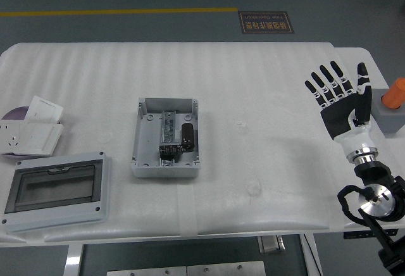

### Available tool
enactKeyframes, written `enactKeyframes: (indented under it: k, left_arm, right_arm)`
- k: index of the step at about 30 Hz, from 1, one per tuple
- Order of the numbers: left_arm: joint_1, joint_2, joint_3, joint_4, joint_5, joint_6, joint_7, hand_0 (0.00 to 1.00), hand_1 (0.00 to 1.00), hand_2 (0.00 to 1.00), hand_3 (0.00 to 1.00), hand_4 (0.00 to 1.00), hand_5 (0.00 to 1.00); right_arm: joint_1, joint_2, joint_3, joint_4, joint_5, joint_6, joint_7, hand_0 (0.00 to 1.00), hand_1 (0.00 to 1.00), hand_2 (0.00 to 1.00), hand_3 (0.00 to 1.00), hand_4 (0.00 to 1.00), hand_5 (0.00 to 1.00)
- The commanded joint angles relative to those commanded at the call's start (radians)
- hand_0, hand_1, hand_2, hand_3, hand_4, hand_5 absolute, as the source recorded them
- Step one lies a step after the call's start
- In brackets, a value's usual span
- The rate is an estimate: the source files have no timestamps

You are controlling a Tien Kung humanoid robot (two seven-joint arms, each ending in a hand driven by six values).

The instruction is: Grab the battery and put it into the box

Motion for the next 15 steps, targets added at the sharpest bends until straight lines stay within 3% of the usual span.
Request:
enactKeyframes:
  k: [15]
  left_arm:
    - [0.000,-0.002,0.003,0.001,-0.002,-0.001,-0.002,0.620,0.648,0.522,0.547,0.619,0.354]
  right_arm:
    - [-0.016,-0.015,0.032,0.042,-0.036,-0.014,-0.017,0.721,0.699,0.711,0.705,0.841,0.670]
